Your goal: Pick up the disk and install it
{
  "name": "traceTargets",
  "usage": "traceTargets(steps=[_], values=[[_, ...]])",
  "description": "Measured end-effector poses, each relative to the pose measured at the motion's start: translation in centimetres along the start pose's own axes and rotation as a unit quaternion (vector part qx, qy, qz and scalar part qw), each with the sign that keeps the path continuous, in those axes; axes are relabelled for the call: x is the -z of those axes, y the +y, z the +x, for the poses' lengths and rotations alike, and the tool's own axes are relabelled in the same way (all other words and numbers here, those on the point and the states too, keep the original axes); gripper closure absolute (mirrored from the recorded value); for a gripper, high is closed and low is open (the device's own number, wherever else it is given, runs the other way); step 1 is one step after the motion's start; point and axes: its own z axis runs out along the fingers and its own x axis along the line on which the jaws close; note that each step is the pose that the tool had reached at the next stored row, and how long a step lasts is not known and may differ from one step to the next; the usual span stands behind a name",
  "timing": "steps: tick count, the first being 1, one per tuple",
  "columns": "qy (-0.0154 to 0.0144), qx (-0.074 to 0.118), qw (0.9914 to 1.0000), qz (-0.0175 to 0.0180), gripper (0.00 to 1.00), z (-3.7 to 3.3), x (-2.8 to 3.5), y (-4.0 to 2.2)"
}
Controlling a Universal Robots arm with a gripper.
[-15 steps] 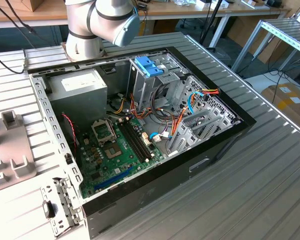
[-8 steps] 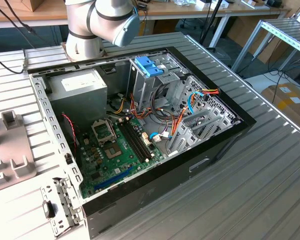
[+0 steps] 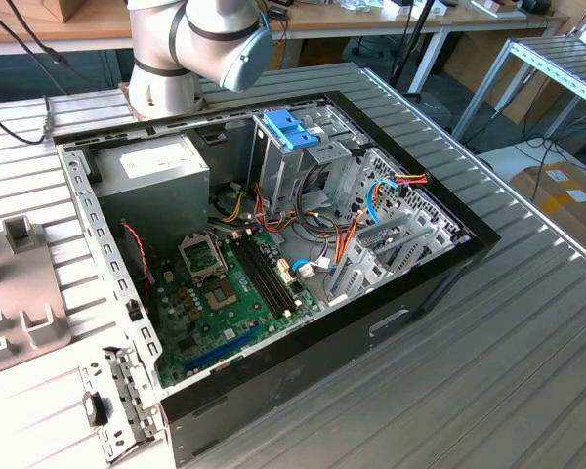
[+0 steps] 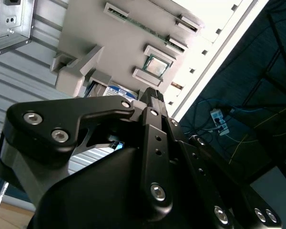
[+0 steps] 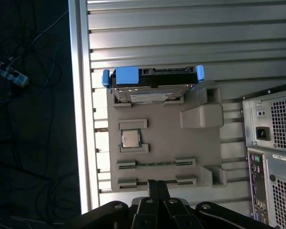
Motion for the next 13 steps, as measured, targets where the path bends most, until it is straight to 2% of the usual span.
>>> traceTargets(steps=[13], values=[[0.0,0.0,1.0,0.0,0.89,0.93,0.03,-0.07]])
